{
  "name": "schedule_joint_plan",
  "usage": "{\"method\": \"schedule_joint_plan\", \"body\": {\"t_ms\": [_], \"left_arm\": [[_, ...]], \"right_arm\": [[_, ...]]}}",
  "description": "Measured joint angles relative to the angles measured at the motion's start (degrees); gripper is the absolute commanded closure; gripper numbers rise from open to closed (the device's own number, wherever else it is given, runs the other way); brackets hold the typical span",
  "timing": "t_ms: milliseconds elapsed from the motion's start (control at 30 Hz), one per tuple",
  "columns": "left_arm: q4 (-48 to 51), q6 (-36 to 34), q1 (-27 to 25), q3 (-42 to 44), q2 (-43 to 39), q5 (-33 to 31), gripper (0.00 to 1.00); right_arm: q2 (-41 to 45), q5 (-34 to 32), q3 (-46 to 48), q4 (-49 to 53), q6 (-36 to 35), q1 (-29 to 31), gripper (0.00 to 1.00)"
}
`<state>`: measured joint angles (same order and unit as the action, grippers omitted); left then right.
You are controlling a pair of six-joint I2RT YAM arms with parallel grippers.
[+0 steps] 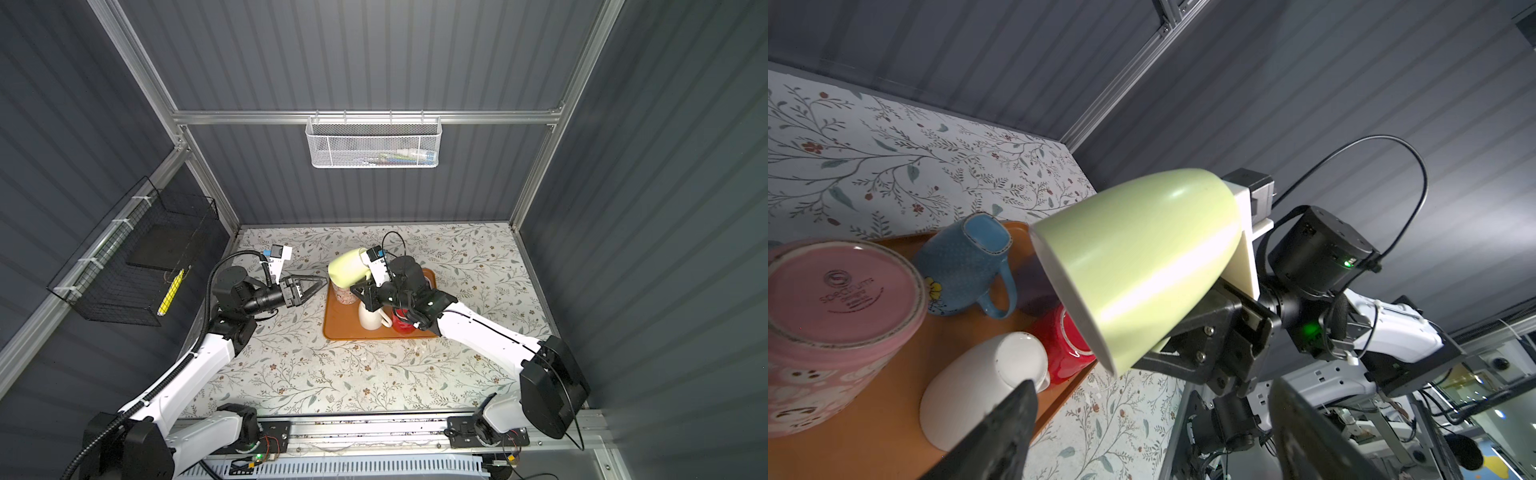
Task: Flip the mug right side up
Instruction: 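Tilt the green mug toward the left gripper while the left gripper reaches to it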
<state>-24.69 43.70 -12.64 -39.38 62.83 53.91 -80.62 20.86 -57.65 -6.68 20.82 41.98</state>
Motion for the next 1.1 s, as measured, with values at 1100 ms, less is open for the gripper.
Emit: {"method": "schedule_joint_plan", "body": {"t_ms": [1100], "left_arm": [[-35.0, 20.3, -5.8, 0.6, 11.4, 1.8, 0.41]], "right_arm": [[-1.6, 7.4, 1.6, -10.7, 6.1, 0.0, 1.0]]}}
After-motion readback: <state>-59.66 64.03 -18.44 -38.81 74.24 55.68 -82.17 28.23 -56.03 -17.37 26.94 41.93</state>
